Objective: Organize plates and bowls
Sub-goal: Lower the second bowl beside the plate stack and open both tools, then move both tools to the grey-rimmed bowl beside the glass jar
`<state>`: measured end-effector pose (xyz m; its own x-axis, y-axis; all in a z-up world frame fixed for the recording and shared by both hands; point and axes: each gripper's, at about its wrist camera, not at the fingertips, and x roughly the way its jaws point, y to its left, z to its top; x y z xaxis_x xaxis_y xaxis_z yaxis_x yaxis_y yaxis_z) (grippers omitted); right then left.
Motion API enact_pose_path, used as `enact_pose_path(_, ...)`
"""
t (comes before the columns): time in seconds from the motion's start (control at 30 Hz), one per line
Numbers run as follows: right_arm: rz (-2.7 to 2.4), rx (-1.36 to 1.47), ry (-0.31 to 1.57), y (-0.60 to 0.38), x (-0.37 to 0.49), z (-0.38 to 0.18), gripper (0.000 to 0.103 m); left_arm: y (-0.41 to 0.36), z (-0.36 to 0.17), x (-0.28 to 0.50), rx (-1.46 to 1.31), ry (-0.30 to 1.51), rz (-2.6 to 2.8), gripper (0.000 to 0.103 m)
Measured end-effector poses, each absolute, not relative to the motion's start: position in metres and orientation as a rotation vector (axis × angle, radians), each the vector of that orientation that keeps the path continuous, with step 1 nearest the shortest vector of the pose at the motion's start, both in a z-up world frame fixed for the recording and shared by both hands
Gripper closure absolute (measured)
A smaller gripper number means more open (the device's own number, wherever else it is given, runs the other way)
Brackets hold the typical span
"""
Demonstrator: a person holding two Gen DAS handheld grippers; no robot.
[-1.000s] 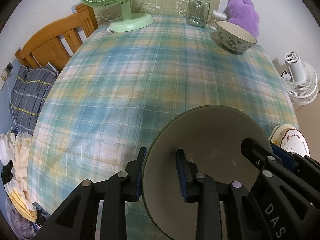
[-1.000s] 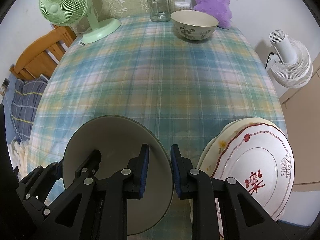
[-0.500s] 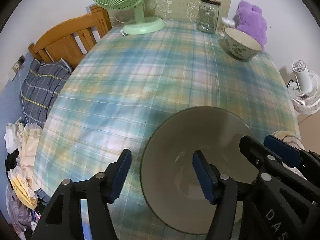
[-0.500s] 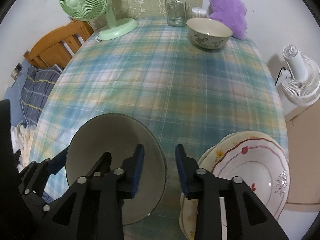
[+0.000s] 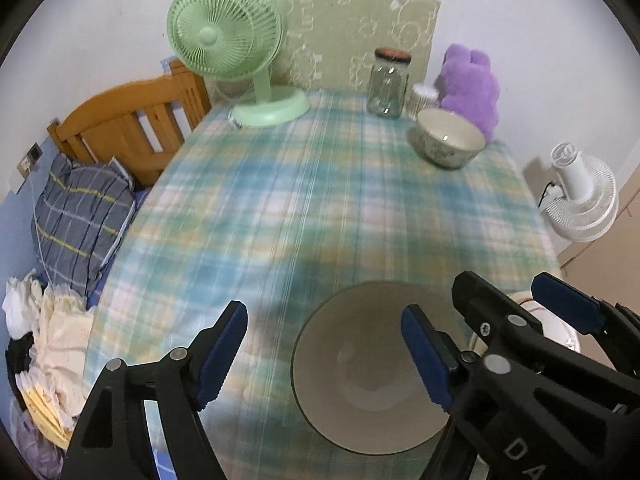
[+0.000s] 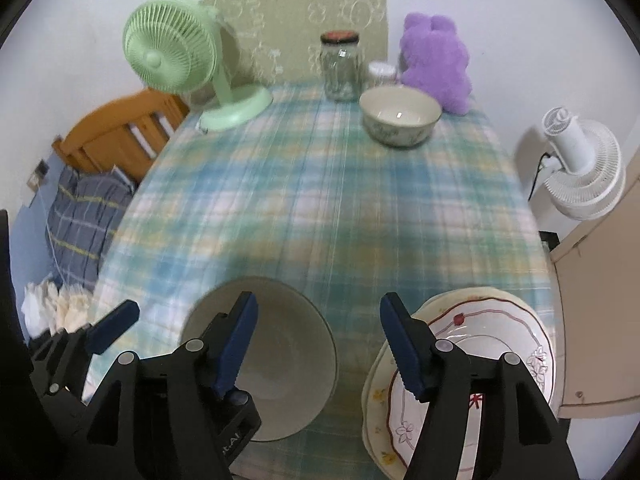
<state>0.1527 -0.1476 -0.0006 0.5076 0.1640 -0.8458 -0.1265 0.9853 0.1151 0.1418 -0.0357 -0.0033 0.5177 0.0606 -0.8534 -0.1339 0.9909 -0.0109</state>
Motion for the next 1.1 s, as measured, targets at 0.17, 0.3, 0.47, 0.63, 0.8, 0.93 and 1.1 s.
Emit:
enact_pose_path(0.17, 0.115, 0.026, 0.968, -0.144, 0.152, 0.025, 0.035, -0.035, 0.018, 0.149, -0.075, 0.982, 0.058, 0.022)
enact_pose_path(0.3, 0.080, 0.008, 0.941, -0.145, 0.159, 0.039, 0.029, -0.038, 0.032, 0.158, -0.045, 0.946, 0.044, 0.020)
enact_pose_path(0.47, 0.028, -0.024, 0.914, -0.153, 0.174, 0.054, 0.018, -0.045, 0.042, 0.175, -0.042, 0.925, 0.066, 0.014)
enact_pose_path(0.63, 0.023, -0.031, 0.893, -0.164, 0.195, 0.061, 0.015, -0.057, 0.046, 0.196, -0.030, 0.913, 0.109, 0.009)
enact_pose_path(0.8, 0.069, -0.049, 0.899, -0.179, 0.225, 0.064, 0.015, -0.074, 0.046, 0.225, -0.023, 0.918, 0.114, 0.008)
enact_pose_path(0.93, 0.114, -0.028, 0.904, -0.193, 0.250, 0.060, 0.015, -0.085, 0.044, 0.247, -0.024, 0.921, 0.101, 0.011)
enact_pose_path(1.1, 0.138, -0.040, 0.901, -0.209, 0.283, 0.053, 0.015, -0.103, 0.038, 0.279, -0.020, 0.914, 0.111, 0.013)
